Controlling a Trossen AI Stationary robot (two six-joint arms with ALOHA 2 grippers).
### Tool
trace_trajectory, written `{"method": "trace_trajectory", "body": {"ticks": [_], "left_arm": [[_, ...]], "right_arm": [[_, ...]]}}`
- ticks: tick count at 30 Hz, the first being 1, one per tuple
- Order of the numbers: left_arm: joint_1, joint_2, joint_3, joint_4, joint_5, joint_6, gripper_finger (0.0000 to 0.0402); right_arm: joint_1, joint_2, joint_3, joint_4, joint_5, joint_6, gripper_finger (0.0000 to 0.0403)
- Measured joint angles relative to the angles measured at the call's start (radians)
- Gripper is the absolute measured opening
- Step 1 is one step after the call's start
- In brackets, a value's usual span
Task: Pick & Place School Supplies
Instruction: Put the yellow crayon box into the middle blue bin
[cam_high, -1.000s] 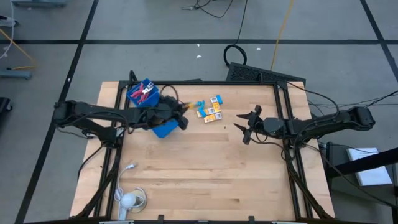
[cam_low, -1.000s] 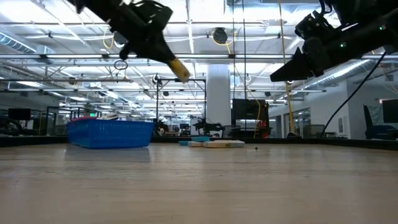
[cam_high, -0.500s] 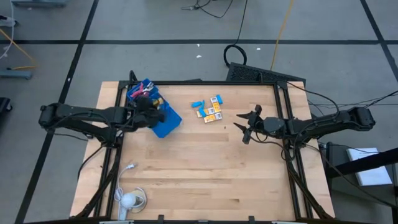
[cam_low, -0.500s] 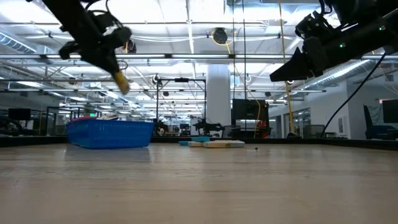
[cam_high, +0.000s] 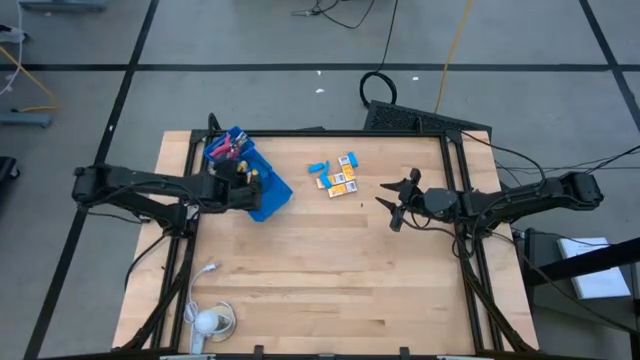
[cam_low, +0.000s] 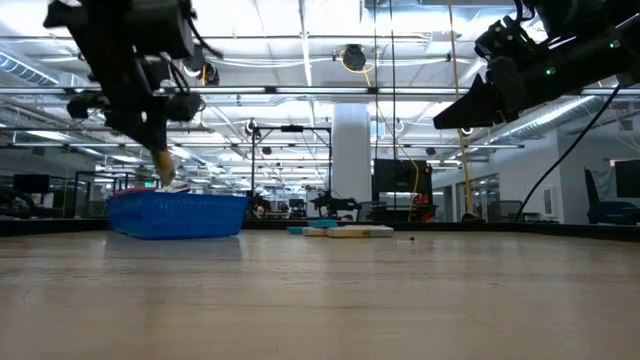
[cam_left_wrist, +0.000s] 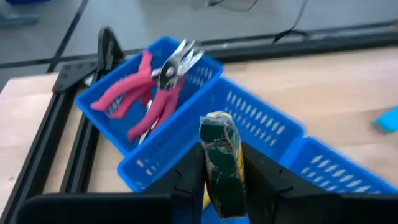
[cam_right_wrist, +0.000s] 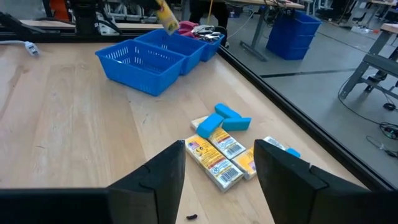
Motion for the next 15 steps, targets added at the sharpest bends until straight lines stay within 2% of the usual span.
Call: {"method": "trace_trajectory", "body": {"ticks": [6,15], "left_arm": [[0.036,0.047,-0.047,0.034,0.009,0.004,0.0073],[0.059,0.056,-0.055,0.123,0.012,0.12,0.0129]], "right_arm": [[0.0,0.0,0.0,0.001,0.0,0.0,0.018],[0.0,0.0,0.0,0.002,0.0,-0.001,0.018]]}}
